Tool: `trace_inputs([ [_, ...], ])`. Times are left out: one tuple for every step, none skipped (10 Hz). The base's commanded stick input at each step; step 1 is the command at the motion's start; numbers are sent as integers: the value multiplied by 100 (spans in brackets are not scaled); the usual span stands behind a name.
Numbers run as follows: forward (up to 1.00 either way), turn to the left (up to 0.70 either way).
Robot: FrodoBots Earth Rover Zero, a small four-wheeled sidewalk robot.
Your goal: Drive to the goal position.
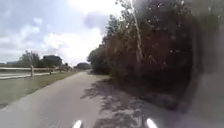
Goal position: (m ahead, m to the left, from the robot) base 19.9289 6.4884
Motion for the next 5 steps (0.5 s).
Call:
trace_inputs([
  [68, 31],
  [68, 34],
  [68, 34],
  [68, 31],
  [68, 7],
])
